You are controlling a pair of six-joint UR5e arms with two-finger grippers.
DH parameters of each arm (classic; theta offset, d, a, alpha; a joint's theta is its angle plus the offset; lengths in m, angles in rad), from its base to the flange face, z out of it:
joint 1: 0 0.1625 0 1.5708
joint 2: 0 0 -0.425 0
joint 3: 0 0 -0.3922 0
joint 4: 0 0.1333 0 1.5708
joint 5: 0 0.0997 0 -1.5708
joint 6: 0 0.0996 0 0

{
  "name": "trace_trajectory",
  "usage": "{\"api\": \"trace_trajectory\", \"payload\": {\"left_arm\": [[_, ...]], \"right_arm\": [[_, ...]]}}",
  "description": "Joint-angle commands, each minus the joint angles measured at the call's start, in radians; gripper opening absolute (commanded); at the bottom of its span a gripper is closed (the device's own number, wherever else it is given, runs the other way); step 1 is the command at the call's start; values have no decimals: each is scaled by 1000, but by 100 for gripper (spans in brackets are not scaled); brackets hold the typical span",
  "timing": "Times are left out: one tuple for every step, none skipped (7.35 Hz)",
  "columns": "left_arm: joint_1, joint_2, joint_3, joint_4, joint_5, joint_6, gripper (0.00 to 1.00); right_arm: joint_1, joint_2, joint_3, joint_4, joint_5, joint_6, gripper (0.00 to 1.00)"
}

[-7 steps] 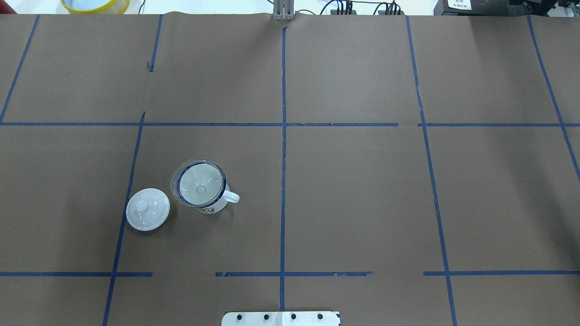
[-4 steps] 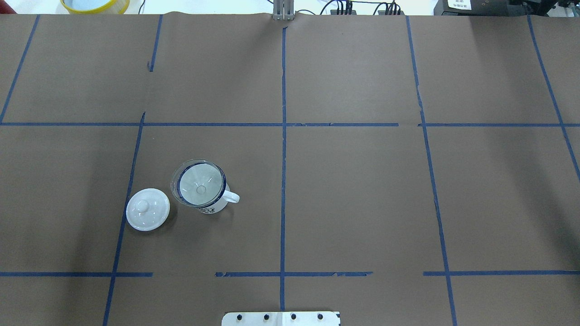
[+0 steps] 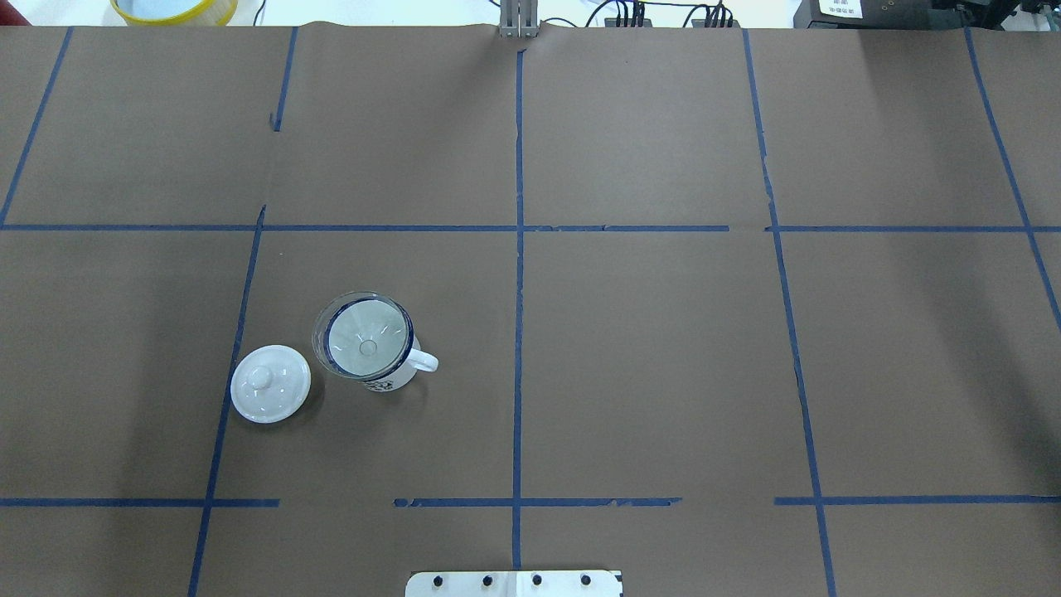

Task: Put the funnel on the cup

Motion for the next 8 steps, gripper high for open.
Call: {"api": "trace_trajectory", "payload": {"left_arm": [[-1,4,-4,0,-3,4,100],[-1,2,-3,-9,0,4,100],[0,2,-10,-8,-4,5,100],[-1,2,-10,-6,0,4,100],[-1,4,-10,3,-3,2,100],[-1,5,-13,29,-3,2,100],[-1,4,-17,76,-4,2,100],[-1,4,-18,75,-3,4,100]], "right_arm": [[0,0,-1,0,0,0,100],[0,0,0,0,0,0,100],[0,0,-1,0,0,0,100],[0,0,-1,0,0,0,100],[0,0,-1,-2,0,0,100],[0,0,0,0,0,0,100],[0,2,0,0,0,0,100],[0,2,0,0,0,0,100]]}}
